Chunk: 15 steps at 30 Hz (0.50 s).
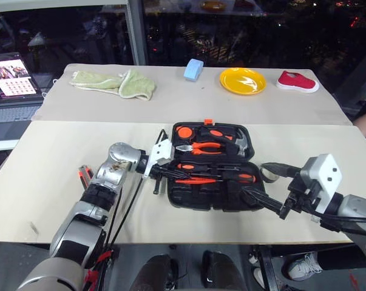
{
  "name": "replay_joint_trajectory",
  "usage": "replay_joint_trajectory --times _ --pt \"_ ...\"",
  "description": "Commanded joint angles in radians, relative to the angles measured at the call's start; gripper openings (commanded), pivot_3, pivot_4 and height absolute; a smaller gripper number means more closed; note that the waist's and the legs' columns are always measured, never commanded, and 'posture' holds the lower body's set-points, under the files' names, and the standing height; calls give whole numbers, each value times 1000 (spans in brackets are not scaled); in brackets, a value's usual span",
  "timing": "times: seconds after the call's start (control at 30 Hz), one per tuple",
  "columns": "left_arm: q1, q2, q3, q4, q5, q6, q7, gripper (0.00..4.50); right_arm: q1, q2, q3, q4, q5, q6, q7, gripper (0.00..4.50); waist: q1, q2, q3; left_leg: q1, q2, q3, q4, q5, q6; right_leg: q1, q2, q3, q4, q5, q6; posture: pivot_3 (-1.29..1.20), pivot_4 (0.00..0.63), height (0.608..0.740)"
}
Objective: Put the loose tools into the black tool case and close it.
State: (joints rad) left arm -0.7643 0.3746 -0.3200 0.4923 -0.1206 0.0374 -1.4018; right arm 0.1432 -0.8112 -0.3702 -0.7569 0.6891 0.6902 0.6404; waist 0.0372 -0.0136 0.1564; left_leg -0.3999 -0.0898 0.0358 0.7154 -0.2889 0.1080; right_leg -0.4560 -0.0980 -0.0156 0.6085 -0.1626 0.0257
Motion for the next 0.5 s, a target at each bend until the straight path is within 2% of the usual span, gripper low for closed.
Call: replay_joint_trajectory --times 0.03,0.5 --pt "-3 19 8 -8 5 -26 -11 28 -11 2 -10 -19 9 -10 -4 4500 0 0 0 0 0 0 0 0 0 0 0 0 0 0 0 0 150 732" --pt "-9 75 -36 104 104 -222 -15 28 -15 4 -11 -14 13 -16 1 4500 1 0 0 2 0 0 0 0 0 2 0 0 0 0 0 0 150 732"
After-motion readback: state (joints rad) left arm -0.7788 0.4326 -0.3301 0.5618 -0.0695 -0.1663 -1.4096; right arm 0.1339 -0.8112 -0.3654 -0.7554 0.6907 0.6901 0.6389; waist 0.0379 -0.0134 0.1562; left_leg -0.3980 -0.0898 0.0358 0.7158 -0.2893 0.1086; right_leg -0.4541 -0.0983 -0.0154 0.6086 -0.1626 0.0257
